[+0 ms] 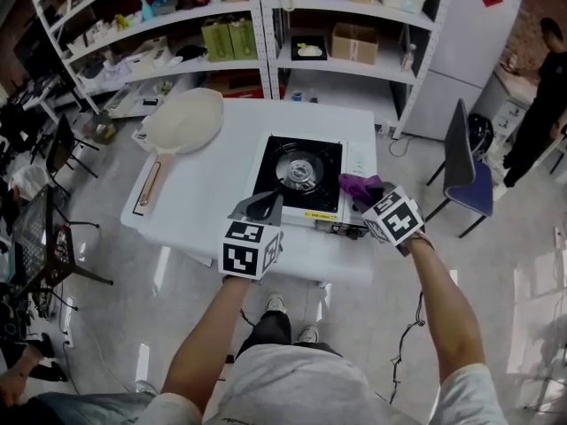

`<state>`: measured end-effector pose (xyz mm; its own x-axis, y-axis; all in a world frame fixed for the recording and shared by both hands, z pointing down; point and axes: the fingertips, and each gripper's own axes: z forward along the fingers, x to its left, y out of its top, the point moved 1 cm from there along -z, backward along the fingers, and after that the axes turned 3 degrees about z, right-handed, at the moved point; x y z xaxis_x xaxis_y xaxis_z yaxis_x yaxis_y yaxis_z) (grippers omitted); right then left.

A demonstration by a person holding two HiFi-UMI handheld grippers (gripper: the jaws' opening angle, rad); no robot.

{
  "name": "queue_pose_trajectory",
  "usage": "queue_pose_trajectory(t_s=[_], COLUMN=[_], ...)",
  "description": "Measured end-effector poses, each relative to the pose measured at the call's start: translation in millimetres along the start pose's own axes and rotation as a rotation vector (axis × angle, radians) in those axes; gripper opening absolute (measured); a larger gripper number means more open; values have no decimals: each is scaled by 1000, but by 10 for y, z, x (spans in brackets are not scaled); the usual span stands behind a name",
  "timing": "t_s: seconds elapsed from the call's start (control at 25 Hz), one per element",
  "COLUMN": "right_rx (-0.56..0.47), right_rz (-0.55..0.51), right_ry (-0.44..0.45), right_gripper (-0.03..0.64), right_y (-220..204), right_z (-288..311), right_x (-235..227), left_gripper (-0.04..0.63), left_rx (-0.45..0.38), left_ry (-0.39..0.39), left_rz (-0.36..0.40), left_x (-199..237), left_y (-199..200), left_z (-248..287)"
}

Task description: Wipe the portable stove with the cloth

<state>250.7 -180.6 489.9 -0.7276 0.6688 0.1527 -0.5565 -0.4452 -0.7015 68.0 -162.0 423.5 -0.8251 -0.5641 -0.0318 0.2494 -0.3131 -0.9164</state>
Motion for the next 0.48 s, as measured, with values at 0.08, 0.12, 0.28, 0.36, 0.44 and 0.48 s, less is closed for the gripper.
queue_pose_trajectory(t_s=[0.08,0.12,0.28,0.36,0.44,0.48], right_rx=[-5,-7,-11,-9,-7,-6], right_rz=[4,8,25,34,49,55], right_ry=[2,3,0,-5,-13,-16], right_gripper=[64,64,64,64,64,63], right_y=[-33,-51,-105,-131,-157,-171], right_z=[-40,-61,-135,-169,-200,-214], right_x=[68,103,215,252,302,334], left_gripper=[3,3,3,3,3,3], left_rx=[0,1,4,7,13,15], left_ry=[2,1,-6,-17,-34,-43], left_rz=[3,5,13,15,19,21], left_x=[-23,-33,-37,-39,-40,-37], left_y=[-12,-19,-41,-56,-82,-95], left_z=[-46,-68,-140,-148,-156,-164])
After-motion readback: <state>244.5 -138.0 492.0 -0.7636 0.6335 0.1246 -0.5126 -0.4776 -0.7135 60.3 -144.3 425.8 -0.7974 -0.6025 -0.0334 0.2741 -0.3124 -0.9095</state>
